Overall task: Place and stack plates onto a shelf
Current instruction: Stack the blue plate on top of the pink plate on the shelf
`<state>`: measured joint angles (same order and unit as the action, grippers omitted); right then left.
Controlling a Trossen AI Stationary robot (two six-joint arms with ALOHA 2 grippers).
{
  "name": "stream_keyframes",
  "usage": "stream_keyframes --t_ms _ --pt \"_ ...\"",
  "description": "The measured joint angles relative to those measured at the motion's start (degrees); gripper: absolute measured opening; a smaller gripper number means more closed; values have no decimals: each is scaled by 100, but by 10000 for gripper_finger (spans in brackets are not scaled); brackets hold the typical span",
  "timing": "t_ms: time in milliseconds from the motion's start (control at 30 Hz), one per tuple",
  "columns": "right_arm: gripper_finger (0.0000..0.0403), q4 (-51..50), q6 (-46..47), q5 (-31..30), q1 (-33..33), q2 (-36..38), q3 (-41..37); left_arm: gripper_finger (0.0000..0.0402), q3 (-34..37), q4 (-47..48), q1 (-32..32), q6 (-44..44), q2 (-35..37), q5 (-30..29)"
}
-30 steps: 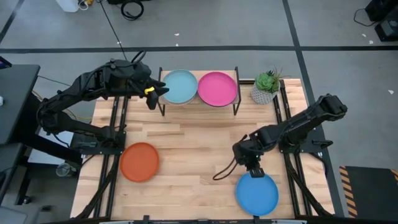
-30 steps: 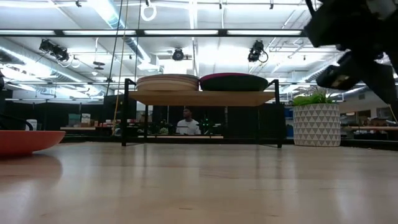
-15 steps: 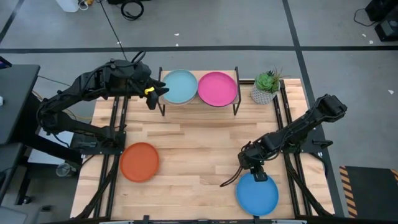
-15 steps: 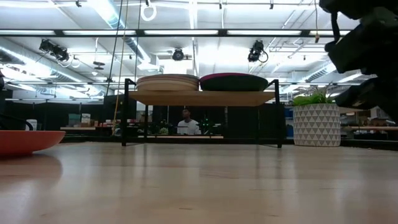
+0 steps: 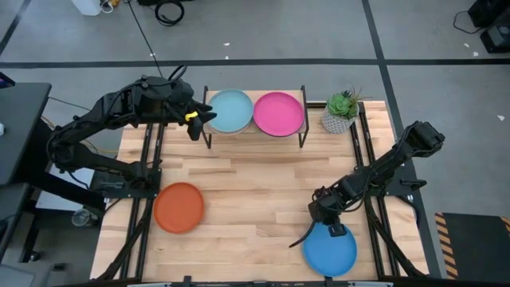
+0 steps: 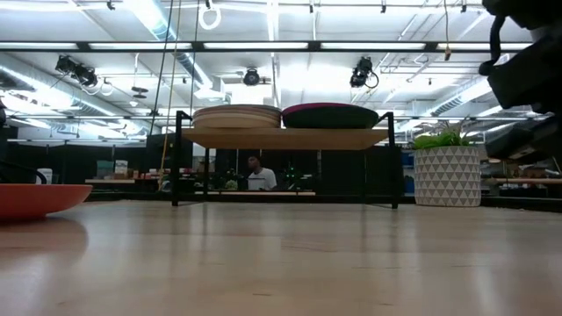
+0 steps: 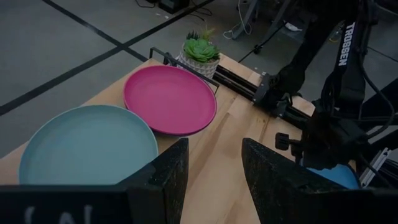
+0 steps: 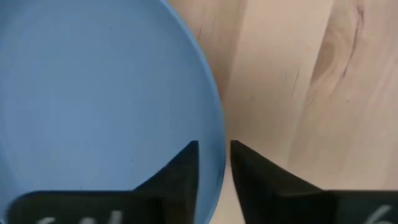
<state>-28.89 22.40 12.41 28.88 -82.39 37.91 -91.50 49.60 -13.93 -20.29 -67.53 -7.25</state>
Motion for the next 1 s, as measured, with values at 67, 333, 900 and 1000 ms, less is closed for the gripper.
stream_keyframes --t_ms 67,333,900,1000 --pt "66 5 52 -7 -7 0 3 156 0 -2 0 0 0 0" --pt "22 -423 188 795 -587 3 309 156 0 -2 0 0 0 0" --pt "15 -2941 -1137 -466 -3684 385 3761 156 0 -2 -15 186 2 0" --pt "16 -2985 -1171 -784 -4310 385 4314 156 0 0 -13 187 2 0"
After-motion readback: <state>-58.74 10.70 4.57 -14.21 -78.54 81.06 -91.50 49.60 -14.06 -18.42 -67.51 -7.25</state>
